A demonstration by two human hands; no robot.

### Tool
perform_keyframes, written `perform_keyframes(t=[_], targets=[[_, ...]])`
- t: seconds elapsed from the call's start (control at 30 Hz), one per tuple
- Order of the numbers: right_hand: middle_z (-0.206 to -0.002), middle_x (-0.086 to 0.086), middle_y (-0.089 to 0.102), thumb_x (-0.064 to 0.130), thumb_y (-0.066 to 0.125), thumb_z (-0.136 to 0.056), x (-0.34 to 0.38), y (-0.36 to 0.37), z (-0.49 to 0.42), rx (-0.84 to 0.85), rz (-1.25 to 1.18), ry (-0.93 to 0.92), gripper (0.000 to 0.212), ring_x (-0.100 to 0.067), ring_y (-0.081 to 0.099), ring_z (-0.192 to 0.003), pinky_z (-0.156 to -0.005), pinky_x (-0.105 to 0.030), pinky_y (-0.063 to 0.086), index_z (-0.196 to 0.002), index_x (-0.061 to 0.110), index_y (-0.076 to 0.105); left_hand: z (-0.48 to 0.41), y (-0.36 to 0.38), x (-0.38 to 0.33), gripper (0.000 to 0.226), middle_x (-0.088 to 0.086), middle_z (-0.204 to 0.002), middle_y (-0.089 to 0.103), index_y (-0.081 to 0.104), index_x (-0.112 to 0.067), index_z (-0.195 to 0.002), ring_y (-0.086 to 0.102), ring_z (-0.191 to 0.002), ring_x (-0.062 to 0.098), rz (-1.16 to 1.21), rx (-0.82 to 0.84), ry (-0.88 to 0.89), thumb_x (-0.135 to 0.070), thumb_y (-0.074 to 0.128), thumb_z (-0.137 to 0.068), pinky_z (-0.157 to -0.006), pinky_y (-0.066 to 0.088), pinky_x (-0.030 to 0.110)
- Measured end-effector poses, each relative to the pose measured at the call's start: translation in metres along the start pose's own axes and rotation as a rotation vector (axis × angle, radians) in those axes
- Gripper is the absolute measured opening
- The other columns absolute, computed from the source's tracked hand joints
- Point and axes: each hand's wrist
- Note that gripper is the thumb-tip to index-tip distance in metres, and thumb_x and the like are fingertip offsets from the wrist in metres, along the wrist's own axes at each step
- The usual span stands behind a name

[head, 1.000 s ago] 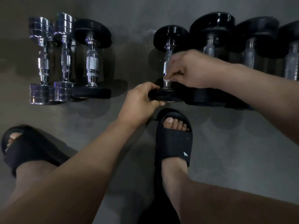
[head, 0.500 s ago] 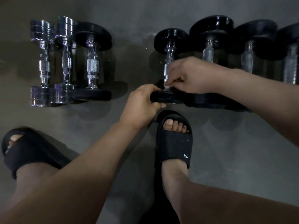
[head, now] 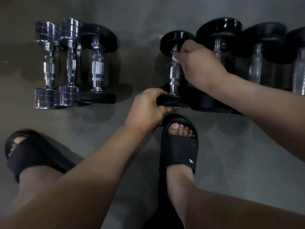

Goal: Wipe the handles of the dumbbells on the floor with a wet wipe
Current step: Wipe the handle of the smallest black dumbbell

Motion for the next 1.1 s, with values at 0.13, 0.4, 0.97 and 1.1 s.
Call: perform_keyframes(t=[0.13,0.4,0.97,1.1], targets=[[-0.101,-0.016,0.053,-0.005,0.053,-0.089,0.011,0.002,-0.008,-0.010,0.066,0.081,0.013,-0.037,0.054,-0.091,-0.064,-0.043,0.051,-0.097,-0.001,0.063,0.000,-0.002,-0.002,0.044,0.002,-0.105,0.072,0.075,-0.015,-0.112,0.064,-0.097,0.012,-0.017,0.012,0.009,-0.017,0.088,-0.070,-0.084,0.041,0.010],[-0.099,-0.013,0.060,-0.005,0.058,-0.089,0.007,-0.004,0.005,0.112,-0.181,-0.114,0.017,-0.029,0.061,-0.081,-0.066,-0.036,0.050,-0.093,-0.001,0.075,-0.001,-0.001,0.001,0.047,0.003,-0.109,0.072,0.075,-0.012,-0.116,0.064,-0.101,0.014,-0.018,0.028,0.003,-0.018,0.088,-0.071,-0.084,0.035,-0.001],[-0.084,0.016,0.069,0.022,0.067,-0.094,0.000,-0.019,0.009,0.230,-0.654,0.363,0.010,0.002,0.067,-0.070,-0.064,-0.011,0.050,-0.099,0.026,0.075,0.003,0.008,0.001,0.031,0.012,-0.118,0.053,0.047,-0.007,-0.120,0.053,-0.108,0.030,-0.188,0.237,0.090,-0.010,0.062,-0.093,-0.088,0.042,0.036],[-0.083,-0.003,0.071,0.019,0.065,-0.092,0.004,-0.013,0.008,0.094,-0.719,0.558,0.006,-0.013,0.071,-0.059,-0.052,-0.026,0.056,-0.095,0.024,0.062,0.000,0.006,-0.005,0.027,0.014,-0.113,0.051,0.046,-0.004,-0.113,0.052,-0.105,0.033,-0.287,0.243,0.137,-0.004,0.061,-0.090,-0.085,0.045,0.043]])
Point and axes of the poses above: each hand's wrist, its own z-axis away from the middle knuckle, its own y-axis out of the palm, x = y × z
